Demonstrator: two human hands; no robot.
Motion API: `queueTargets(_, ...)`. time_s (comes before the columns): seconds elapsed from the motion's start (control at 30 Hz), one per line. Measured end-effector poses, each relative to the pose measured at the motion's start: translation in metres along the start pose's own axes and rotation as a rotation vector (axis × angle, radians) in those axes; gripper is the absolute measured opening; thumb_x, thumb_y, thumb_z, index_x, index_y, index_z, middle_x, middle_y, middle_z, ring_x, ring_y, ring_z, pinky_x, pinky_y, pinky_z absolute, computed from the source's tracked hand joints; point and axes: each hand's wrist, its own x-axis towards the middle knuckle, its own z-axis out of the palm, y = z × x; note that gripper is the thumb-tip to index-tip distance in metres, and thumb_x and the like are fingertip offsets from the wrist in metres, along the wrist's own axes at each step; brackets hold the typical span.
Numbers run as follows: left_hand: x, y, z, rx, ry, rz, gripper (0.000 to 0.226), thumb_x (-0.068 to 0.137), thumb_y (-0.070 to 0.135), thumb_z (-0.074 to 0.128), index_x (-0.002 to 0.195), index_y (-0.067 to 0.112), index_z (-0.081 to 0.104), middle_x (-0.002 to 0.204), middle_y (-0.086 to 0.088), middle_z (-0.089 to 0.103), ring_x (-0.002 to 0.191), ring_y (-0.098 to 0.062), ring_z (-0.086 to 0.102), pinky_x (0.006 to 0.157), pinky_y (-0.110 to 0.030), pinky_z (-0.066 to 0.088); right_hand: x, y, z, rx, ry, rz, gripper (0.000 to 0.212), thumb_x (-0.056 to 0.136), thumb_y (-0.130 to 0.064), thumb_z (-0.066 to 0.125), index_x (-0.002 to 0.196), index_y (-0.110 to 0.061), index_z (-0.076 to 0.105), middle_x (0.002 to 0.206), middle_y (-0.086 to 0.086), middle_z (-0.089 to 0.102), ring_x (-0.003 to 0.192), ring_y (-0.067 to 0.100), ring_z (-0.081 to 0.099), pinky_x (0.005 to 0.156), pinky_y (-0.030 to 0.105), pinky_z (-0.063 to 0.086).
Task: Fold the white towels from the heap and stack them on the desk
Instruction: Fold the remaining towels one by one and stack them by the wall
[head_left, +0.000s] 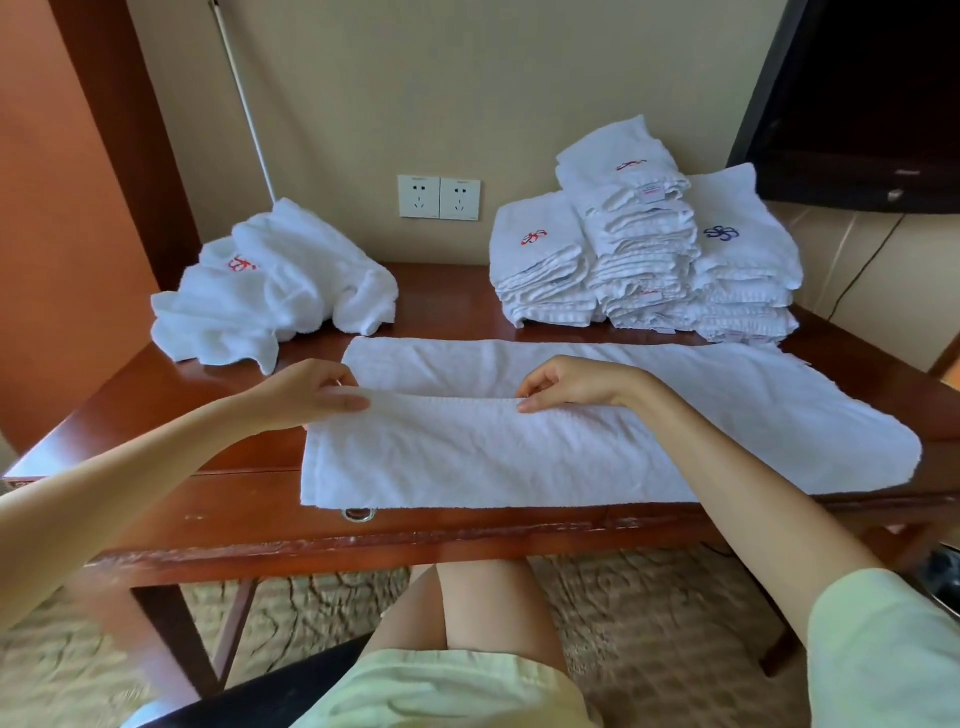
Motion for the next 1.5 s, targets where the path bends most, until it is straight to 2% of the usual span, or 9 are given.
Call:
queueTargets(0.2, -0.007, -0.012, 0.005, 0.106, 0.079, -0.013, 0.019, 0.085, 0.038, 0.07, 0.079, 0.021, 0.062, 0.067, 0.001, 0.062, 0.054, -0.014, 0.061, 0.05, -0.024, 0.045, 0.007, 0.003, 0.009, 0.034, 0.064, -0.008, 0.017, 0.087, -0.025, 0.071, 0.102, -0.017, 0.072, 0.097, -0.008, 0.071, 0.093, 0.001, 0.065, 0.086, 0.016, 0.047)
queueTargets(0.3, -0.01, -0.014, 0.008, 0.187, 0.164, 0.052, 0.017, 0.084, 0.04, 0.069, 0.091, 0.027, 0.06, 0.082, 0.006, 0.059, 0.067, -0.006, 0.054, 0.056, -0.022, 0.038, 0.008, 0.0, 0.01, -0.024, 0.114, -0.025, 0.016, 0.083, -0.024, 0.075, 0.097, -0.016, 0.071, 0.092, -0.009, 0.069, 0.083, -0.002, 0.061, 0.074, 0.01, 0.045)
queueTargets(0.43, -0.01, -0.008, 0.01, 0.292, 0.255, 0.204, 0.026, 0.085, 0.029, 0.072, 0.107, 0.028, 0.059, 0.099, 0.009, 0.048, 0.081, -0.006, 0.051, 0.062, -0.018, 0.037, 0.014, 0.005, 0.012, -0.016, 0.191, -0.047, 0.014, 0.082, -0.022, 0.076, 0.093, -0.015, 0.072, 0.093, -0.005, 0.071, 0.088, 0.005, 0.063, 0.086, 0.023, 0.049)
queueTargets(0.67, -0.009, 0.0, 0.013, 0.428, 0.209, 0.282, 0.008, 0.091, 0.018, 0.063, 0.089, 0.025, 0.058, 0.09, 0.014, 0.049, 0.086, -0.008, 0.051, 0.063, -0.013, 0.034, 0.013, 0.011, 0.012, -0.005, 0.249, -0.053, 0.007, 0.083, -0.02, 0.074, 0.089, -0.018, 0.072, 0.095, -0.003, 0.072, 0.092, 0.012, 0.064, 0.091, 0.028, 0.049)
queueTargets(0.9, 0.028, 0.019, 0.011, 0.546, 0.074, 0.257, 0.023, 0.094, 0.022, 0.058, 0.116, 0.027, 0.057, 0.117, 0.005, 0.055, 0.108, -0.014, 0.053, 0.083, -0.029, 0.046, 0.041, -0.007, -0.01, -0.019, 0.273, -0.053, 0.013, 0.086, -0.018, 0.072, 0.099, -0.017, 0.071, 0.098, -0.004, 0.067, 0.088, 0.003, 0.059, 0.082, 0.014, 0.045)
queueTargets(1.07, 0.061, 0.022, 0.016, 0.52, 0.085, 0.178, 0.041, 0.097, 0.017, 0.048, 0.138, 0.023, 0.046, 0.14, -0.002, 0.046, 0.121, -0.021, 0.05, 0.088, -0.033, 0.048, 0.078, 0.001, -0.024, 0.031, 0.384, 0.033, 0.024, 0.088, -0.019, 0.07, 0.111, -0.015, 0.065, 0.112, 0.002, 0.064, 0.11, 0.015, 0.059, 0.095, 0.028, 0.047)
queueTargets(1.23, 0.096, 0.008, 0.014, 0.387, 0.084, 0.038, 0.041, 0.102, 0.019, 0.039, 0.142, 0.02, 0.043, 0.144, -0.006, 0.045, 0.095, -0.02, 0.059, 0.073, -0.028, 0.046, 0.104, 0.016, -0.018, -0.009, 0.39, 0.125, 0.052, 0.093, -0.028, 0.063, 0.139, -0.01, 0.047, 0.144, 0.005, 0.047, 0.132, 0.018, 0.044, 0.098, 0.024, 0.038)
queueTargets(1.37, 0.11, 0.001, 0.019, 0.414, 0.087, -0.018, 0.04, 0.101, 0.021, 0.04, 0.14, 0.02, 0.046, 0.138, -0.007, 0.05, 0.108, -0.026, 0.057, 0.087, -0.038, 0.05, 0.117, 0.023, -0.011, -0.237, 0.461, 0.184, 0.056, 0.092, -0.043, 0.059, 0.141, -0.022, 0.044, 0.144, -0.001, 0.047, 0.134, 0.019, 0.041, 0.117, 0.043, 0.017)
queueTargets(1.5, 0.115, 0.006, 0.02, 0.431, 0.109, 0.003, 0.04, 0.098, 0.019, 0.044, 0.138, 0.022, 0.047, 0.137, -0.007, 0.049, 0.113, -0.026, 0.054, 0.086, -0.037, 0.05, 0.112, 0.019, -0.015, -0.324, 0.484, 0.119, 0.055, 0.089, -0.043, 0.063, 0.139, -0.027, 0.045, 0.139, -0.002, 0.051, 0.132, 0.015, 0.042, 0.114, 0.039, 0.011)
